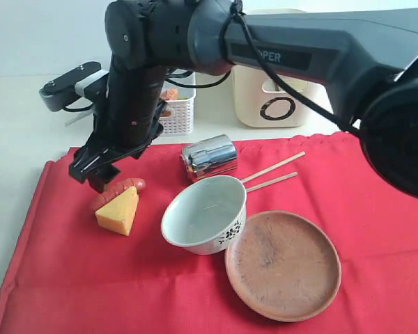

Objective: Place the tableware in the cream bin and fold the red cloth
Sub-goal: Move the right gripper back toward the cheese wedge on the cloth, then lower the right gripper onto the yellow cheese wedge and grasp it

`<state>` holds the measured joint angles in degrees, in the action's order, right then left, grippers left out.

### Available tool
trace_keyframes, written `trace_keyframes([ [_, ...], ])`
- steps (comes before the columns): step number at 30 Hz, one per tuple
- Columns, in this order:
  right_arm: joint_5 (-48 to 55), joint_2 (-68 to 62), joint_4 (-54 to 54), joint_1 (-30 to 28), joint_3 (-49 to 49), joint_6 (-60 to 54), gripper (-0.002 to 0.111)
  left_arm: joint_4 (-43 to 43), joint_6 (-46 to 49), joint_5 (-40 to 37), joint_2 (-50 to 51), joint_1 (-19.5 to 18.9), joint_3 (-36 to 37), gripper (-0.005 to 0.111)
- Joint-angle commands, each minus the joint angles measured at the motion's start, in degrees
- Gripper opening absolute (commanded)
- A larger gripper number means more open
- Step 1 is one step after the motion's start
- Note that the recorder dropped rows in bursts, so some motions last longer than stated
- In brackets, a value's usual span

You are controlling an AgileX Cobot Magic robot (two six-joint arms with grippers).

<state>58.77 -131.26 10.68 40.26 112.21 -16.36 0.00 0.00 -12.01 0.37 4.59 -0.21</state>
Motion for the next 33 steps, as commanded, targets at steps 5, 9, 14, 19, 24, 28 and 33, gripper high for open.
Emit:
trace_keyframes([
  [5,1.18,-1.21,0.93,1.07,0.16,0.72,0.073,0.00,0.00,0.13,-0.37,0.00,0.21,0.000],
  [9,1.48,-3.07,1.05,1.07,0.16,1.62,0.073,0.00,0.00,0.13,-0.37,0.00,0.21,0.000],
  [14,1.48,-5.54,1.24,1.07,0.16,2.03,0.073,0.00,0.00,0.13,-0.37,0.00,0.21,0.000],
  [19,1.38,-6.90,2.26,1.07,0.16,1.63,0.073,0.00,0.00,0.13,-0.37,0.00,0.21,0.000],
  [24,1.27,-7.70,2.51,1.07,0.16,1.00,0.073,0.00,0.00,0.13,-0.37,0.00,0.21,0.000],
  [28,1.27,-7.78,2.51,1.07,0.16,0.77,0.068,0.00,0.00,0.13,-0.37,0.00,0.21,0.000],
  [33,1.27,-7.78,2.51,1.07,0.16,-0.07,0.050,0.00,0.00,0.13,-0.37,0.00,0.21,0.000],
])
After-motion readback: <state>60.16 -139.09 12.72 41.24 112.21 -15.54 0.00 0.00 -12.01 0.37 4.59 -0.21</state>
